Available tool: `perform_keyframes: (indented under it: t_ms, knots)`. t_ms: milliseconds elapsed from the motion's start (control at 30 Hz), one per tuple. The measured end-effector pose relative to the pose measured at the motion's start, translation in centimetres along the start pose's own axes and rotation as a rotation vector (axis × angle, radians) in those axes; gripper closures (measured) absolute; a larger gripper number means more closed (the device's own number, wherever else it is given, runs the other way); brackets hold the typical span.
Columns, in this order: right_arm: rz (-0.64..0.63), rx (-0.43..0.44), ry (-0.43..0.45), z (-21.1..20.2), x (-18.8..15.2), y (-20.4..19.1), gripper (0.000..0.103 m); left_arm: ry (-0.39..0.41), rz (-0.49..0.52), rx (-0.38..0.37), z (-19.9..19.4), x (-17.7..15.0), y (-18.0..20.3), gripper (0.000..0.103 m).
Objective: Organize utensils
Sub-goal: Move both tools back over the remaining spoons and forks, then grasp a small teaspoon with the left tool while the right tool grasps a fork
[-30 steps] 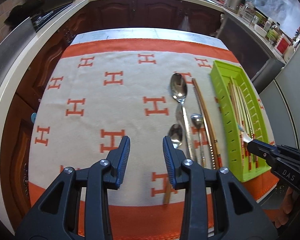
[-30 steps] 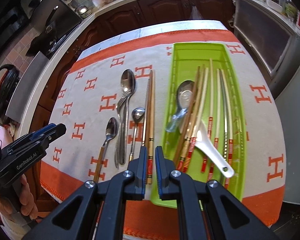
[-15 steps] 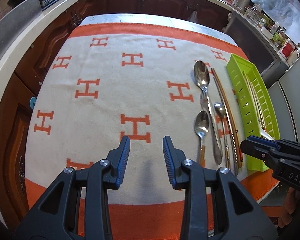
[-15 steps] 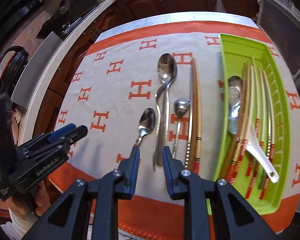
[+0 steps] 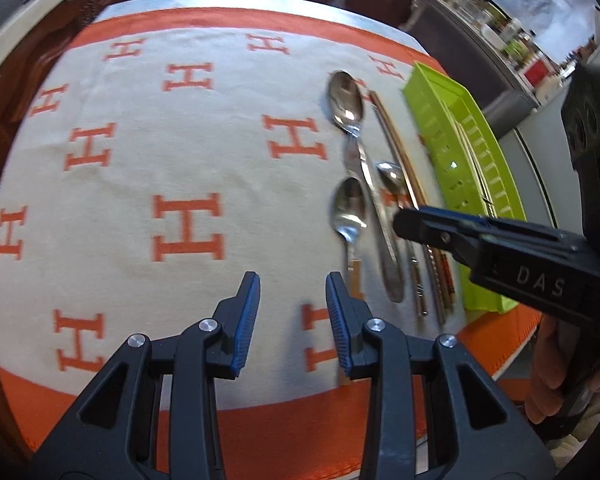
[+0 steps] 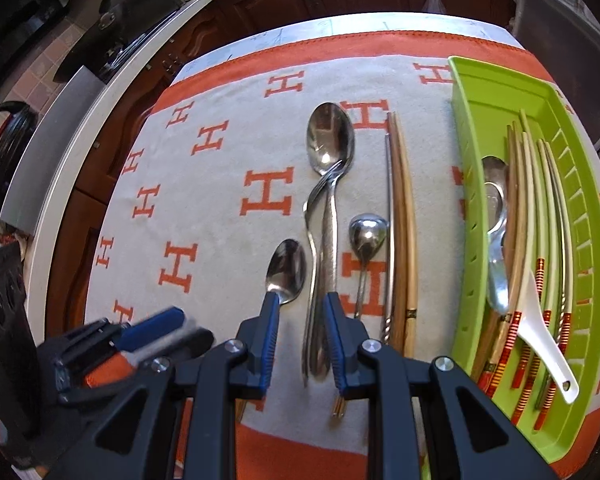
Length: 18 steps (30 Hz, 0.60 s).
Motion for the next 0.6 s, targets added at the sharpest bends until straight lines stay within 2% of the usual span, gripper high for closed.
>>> perform_keyframes:
  t_ms: [233, 433, 467, 533, 600]
  knots:
    - [0.023, 0.004, 0.016, -0.5, 0.2, 0.9, 0.08, -0.041, 0.049, -0.018, 2.3, 0.4, 3.5, 0.072]
    - [0.019, 0.012, 0.017, -0.5, 0.3, 0.7, 0.08, -0.001, 0.079, 0.031, 3.0, 1.2, 4.7, 0.073]
    - [0.018, 0.013, 0.017, -0.5, 0.3, 0.7, 0.08, 0.002, 0.079, 0.033, 3.0, 1.3, 4.6, 0.074]
    - [0.014, 0.015, 0.018, -0.4, 0.5, 0.6, 0.08, 0.007, 0.073, 0.026, 3.2, 1.5, 4.6, 0.096]
    - [0.003, 0.015, 0.023, -0.3, 0.8, 0.4, 0.08, -0.003, 0.046, -0.005, 3.2, 1.5, 4.2, 0.099]
Point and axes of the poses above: each gripper's, at about its wrist camera, not at the fingertips, and z roughly the way its jaws point, y to its right, x to its top, the point moved 10 cm from there along z, roughly the way its jaws point, and after that the axes turned 11 degrees about x, right-handed, at the moved point
